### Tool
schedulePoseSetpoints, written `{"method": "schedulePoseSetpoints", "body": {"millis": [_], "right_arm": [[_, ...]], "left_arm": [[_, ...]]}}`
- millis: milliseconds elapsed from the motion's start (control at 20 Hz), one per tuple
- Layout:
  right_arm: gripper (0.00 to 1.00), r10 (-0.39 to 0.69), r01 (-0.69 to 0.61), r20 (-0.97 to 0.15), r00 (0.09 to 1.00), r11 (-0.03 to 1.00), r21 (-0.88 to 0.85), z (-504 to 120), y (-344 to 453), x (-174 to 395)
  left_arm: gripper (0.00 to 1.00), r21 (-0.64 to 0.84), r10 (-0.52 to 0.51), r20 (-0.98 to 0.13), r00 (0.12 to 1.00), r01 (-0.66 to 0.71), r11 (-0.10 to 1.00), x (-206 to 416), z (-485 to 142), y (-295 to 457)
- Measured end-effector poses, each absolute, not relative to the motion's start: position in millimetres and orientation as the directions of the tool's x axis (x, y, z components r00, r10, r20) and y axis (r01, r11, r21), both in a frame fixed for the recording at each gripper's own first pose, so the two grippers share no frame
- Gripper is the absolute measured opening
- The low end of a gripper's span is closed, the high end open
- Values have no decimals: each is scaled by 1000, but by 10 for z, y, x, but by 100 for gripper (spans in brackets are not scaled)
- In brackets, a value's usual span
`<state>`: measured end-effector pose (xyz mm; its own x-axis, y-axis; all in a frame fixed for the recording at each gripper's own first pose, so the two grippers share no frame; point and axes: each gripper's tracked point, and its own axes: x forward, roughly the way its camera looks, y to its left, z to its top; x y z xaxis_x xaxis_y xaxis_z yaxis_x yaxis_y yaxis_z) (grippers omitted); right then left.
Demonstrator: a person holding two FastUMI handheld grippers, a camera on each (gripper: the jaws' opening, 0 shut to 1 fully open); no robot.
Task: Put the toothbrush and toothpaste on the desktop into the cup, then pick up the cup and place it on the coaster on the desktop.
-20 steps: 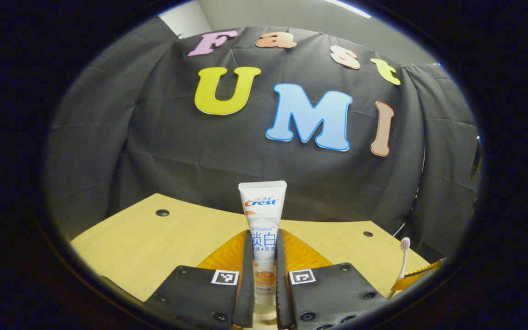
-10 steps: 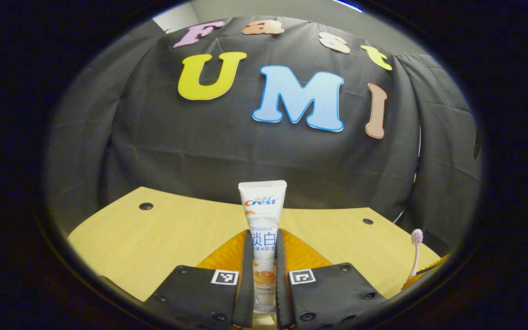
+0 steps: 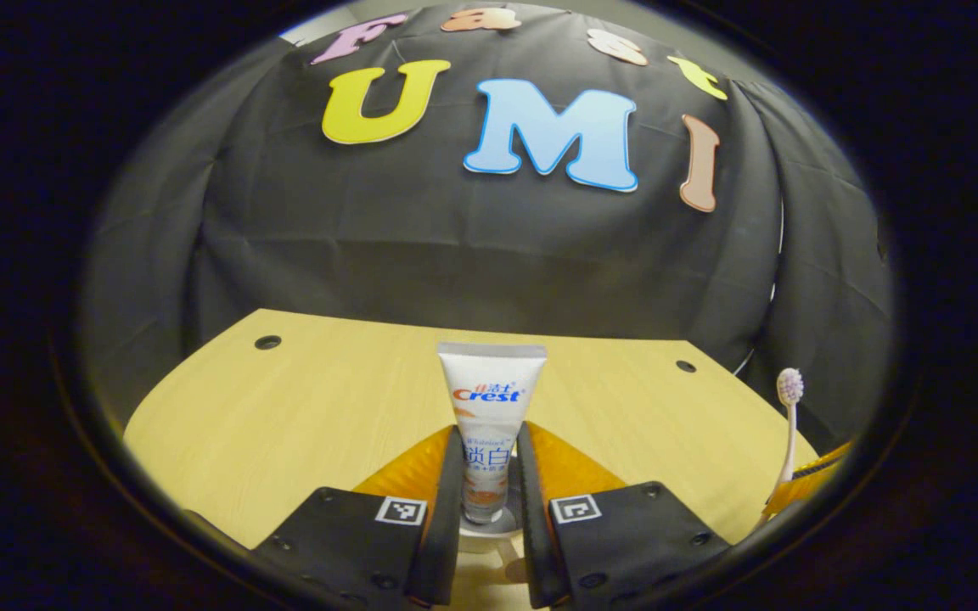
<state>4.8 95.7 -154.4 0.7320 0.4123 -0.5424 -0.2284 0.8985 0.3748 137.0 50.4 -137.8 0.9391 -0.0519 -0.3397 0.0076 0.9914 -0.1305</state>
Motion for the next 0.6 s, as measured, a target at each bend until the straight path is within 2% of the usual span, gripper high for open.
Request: {"method": "schedulePoseSetpoints", "body": {"millis": [150,300,450,550,600], "right_arm": [[4,420,-238,-534,734,895,377,-1527,964,61],[4,430,-251,-517,740,890,381,-1477,981,109],[4,444,-271,-488,751,882,385,-1388,1036,203],[4,457,-293,-459,761,875,385,-1297,1106,305],[4,463,-306,-442,768,872,383,-1241,1147,362]], "left_arm": [[53,-120,-55,-348,936,14,993,1320,-1403,490],[51,-117,-63,-341,938,24,993,1269,-1326,483],[66,-121,-75,-345,936,35,992,1208,-1306,441],[81,-127,-78,-352,933,35,991,1152,-1296,449],[77,-137,-90,-360,929,43,990,1107,-1308,431]]}}
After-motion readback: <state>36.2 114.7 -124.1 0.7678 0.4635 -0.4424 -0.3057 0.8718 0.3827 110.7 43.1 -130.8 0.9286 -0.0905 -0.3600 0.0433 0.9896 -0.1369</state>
